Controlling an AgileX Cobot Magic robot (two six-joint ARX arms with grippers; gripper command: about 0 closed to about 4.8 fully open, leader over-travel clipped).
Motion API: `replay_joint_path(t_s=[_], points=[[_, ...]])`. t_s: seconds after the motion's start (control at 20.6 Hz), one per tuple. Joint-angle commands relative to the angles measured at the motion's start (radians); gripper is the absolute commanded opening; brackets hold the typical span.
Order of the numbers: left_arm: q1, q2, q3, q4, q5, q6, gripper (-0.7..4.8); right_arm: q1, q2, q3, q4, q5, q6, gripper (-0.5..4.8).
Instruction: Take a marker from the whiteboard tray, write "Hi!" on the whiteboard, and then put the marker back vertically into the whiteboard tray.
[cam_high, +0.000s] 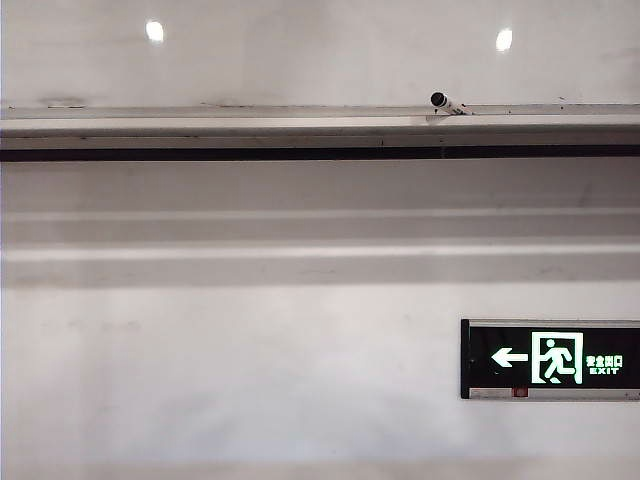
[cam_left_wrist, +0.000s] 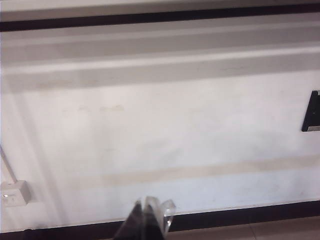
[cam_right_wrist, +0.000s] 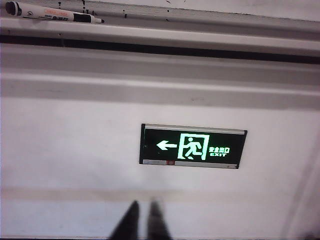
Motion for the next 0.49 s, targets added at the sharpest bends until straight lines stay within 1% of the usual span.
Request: replay_joint_path(t_s=[0.05, 0.34, 0.44, 0.49], points=[[0.0, -0.001, 0.001, 0.014, 0.003, -0.006, -0.06, 0.0, -0.001, 0.003, 0.011, 0.003, 0.001, -0.06], [0.0, -0.001, 0.001, 0.021, 0.003, -0.006, -0.06, 0.0, -0.001, 0.008, 0.019, 0.001, 0.002, -0.06], [-0.001, -0.001, 0.006, 0.037, 0.003, -0.007, -0.06, 0.001, -0.001, 0.038, 0.015, 0.006, 0.002, -0.06], [-0.001, -0.001, 0.015, 0.066, 0.002, -0.031, -0.06, 0.001, -0.001, 0.065, 0.01, 0.018, 0.002, -0.06]])
